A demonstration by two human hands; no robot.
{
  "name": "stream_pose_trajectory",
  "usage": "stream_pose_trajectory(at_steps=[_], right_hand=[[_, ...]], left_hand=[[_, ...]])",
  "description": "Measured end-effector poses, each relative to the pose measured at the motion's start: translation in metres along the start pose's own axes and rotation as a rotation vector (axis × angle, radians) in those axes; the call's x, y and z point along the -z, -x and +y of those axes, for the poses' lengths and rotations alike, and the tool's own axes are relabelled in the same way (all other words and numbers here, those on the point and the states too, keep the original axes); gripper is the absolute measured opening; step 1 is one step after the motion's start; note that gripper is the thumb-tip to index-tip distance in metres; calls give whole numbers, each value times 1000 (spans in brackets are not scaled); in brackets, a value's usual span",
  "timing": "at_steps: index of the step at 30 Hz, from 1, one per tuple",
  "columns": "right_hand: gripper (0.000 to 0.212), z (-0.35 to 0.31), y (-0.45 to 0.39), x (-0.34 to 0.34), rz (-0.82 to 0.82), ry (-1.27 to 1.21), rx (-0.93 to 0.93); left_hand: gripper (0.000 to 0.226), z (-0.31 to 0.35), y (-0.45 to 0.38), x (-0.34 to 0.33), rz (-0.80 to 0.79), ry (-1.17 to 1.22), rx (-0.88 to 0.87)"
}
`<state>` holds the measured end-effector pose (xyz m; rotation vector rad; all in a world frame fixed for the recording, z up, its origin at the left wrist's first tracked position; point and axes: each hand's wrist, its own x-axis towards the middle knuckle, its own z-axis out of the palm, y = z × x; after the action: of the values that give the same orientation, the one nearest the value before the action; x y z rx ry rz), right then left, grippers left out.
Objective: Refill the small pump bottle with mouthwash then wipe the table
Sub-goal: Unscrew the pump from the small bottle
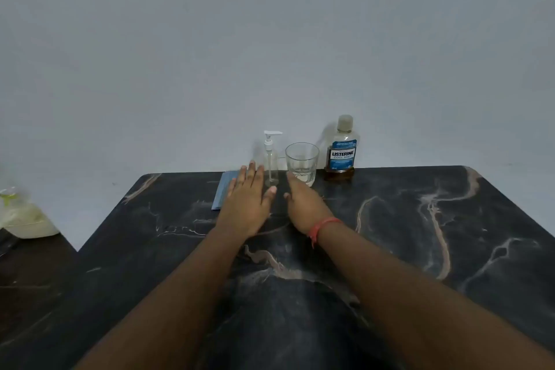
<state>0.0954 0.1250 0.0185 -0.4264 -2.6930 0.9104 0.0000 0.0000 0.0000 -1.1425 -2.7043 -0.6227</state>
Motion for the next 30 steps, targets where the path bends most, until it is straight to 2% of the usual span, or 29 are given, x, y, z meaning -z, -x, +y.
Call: stream_pose_trajectory(at_steps=[3, 6, 11, 16, 20, 26, 30], right_hand=[[54, -5, -17, -7, 23, -76, -22], [61, -9, -33, -13, 6, -133, -108], [49, -11, -54, -18, 36, -202, -174], [50, -12, -62, -20, 29, -221, -175], [49, -12, -52, -21, 7, -219, -153], [51, -16, -6, -16, -40, -348, -113], [57, -21, 43, -15, -56, -322, -123]], left_hand=[[61, -1, -23, -3, 29, 277, 77], [59, 0, -39, -9, -7, 550, 224], [60, -7, -61, -17, -62, 761, 308], [59, -8, -67, -19, -71, 871, 365], [57, -9, -55, -17, -38, 850, 387], [46, 6, -5, -1, -2, 783, 333], [44, 20, 46, 10, 12, 797, 328]])
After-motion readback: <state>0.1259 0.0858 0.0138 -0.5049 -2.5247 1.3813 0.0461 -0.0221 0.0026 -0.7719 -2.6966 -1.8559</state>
